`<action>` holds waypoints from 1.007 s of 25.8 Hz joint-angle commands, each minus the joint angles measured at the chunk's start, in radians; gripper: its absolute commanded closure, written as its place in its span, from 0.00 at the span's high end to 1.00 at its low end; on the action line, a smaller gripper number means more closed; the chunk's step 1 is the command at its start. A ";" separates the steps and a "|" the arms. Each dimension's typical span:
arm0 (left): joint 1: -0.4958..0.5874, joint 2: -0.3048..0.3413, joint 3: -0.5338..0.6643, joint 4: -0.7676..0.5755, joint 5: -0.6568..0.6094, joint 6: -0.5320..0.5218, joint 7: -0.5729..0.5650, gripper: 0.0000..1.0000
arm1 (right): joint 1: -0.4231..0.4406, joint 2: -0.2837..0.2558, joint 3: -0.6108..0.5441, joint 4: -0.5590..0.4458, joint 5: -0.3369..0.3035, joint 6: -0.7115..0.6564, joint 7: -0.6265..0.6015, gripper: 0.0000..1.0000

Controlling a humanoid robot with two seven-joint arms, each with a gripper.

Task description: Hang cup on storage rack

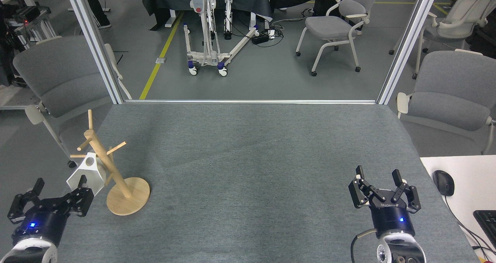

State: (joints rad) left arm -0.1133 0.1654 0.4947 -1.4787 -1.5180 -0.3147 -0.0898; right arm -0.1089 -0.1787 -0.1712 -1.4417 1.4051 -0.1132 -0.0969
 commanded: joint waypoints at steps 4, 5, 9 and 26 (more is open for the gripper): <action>0.106 -0.014 0.090 0.001 0.061 -0.155 0.013 0.99 | 0.000 -0.004 -0.001 0.000 -0.002 0.000 0.000 0.99; 0.121 -0.015 0.085 0.001 0.061 -0.158 0.024 0.99 | -0.002 -0.004 -0.001 0.000 -0.002 0.000 0.000 0.99; 0.156 -0.061 0.030 -0.002 0.058 -0.158 0.064 0.99 | -0.002 -0.010 -0.001 0.000 -0.003 0.000 0.000 0.99; -0.071 -0.303 -0.525 0.052 -0.039 0.259 0.048 0.99 | -0.026 -0.015 -0.004 0.000 -0.002 -0.002 0.086 0.99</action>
State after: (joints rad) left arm -0.1202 -0.1082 0.0035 -1.4554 -1.5562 -0.1027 -0.0417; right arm -0.1250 -0.1926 -0.1744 -1.4419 1.4035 -0.1153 -0.0202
